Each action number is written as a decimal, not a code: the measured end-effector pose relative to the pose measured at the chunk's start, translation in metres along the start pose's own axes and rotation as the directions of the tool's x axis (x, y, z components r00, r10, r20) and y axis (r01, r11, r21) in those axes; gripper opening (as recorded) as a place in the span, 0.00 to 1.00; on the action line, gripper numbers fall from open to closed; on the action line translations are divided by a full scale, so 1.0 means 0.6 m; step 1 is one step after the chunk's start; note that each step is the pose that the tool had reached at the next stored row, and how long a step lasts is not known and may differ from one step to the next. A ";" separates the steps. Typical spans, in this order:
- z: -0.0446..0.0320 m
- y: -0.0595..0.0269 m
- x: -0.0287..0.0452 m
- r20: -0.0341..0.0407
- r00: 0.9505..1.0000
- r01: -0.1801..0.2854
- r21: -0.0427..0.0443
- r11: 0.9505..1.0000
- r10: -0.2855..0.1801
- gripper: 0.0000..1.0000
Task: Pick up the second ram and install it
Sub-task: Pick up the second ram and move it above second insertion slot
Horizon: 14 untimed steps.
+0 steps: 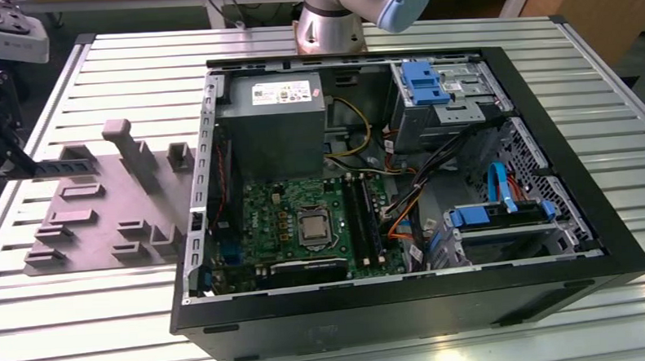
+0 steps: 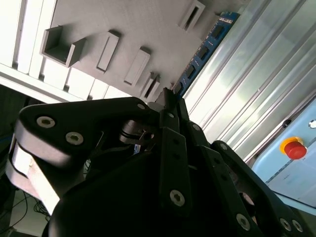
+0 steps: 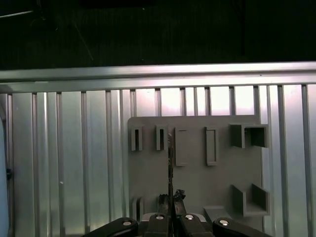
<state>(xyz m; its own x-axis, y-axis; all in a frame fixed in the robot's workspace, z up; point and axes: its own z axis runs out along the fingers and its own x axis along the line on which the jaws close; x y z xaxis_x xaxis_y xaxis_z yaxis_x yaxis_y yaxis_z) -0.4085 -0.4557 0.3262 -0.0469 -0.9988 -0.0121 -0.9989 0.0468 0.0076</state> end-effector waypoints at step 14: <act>-0.038 0.000 -0.001 0.000 1.000 0.000 0.000 1.000 0.000 0.14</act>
<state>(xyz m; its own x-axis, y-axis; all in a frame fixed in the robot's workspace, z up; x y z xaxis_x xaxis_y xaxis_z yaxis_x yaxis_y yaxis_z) -0.4085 -0.4554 0.3489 -0.0470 -0.9988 -0.0121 -0.9989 0.0469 0.0077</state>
